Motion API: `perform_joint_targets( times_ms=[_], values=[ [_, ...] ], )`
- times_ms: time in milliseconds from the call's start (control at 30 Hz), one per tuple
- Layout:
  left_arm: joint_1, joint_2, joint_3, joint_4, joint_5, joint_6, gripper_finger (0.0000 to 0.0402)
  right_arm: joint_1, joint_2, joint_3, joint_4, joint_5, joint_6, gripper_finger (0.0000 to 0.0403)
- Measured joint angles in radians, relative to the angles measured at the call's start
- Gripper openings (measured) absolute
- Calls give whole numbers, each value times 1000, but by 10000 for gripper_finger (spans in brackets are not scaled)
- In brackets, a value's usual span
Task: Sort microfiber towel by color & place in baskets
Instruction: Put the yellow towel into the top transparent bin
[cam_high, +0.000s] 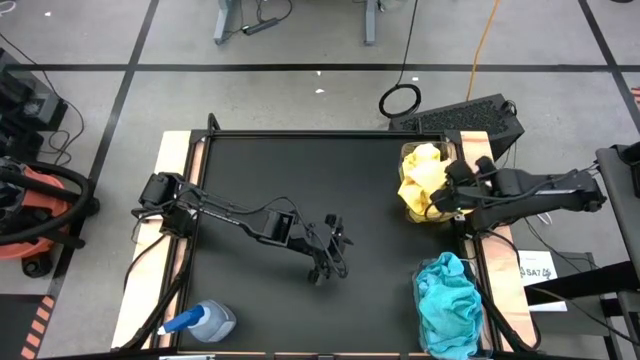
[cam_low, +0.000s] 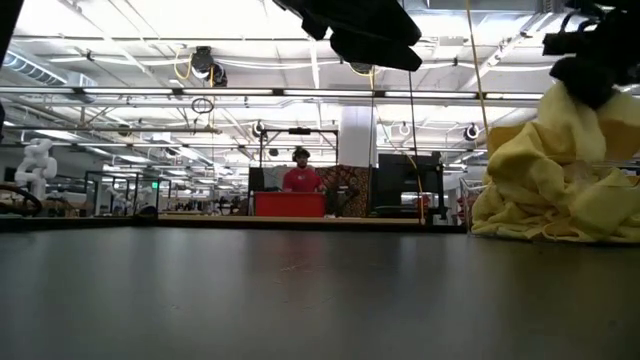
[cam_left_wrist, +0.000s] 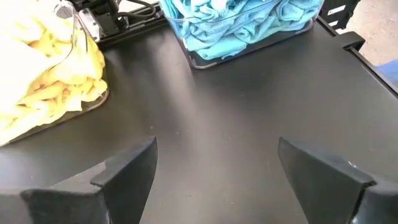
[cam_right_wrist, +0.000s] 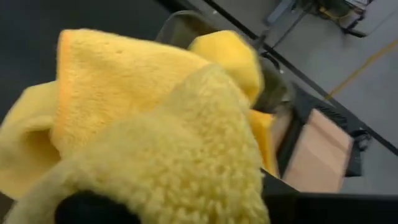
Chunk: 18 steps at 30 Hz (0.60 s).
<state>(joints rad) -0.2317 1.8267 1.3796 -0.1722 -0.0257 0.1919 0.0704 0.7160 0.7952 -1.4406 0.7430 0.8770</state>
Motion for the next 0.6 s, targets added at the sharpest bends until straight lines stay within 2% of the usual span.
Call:
perform_joint_targets(
  times_ms=[100, 367, 600],
  values=[
    [0, 0, 0, 0, 0, 0, 338, -1, 6, -47, 73, -20, -27, 0],
    [0, 0, 0, 0, 0, -1, 338, -48, 85, -47, 103, -38, -28, 0],
    [0, 0, 0, 0, 0, 1, 338, -116, 155, -47, 247, -82, -69, 0]
  ],
)
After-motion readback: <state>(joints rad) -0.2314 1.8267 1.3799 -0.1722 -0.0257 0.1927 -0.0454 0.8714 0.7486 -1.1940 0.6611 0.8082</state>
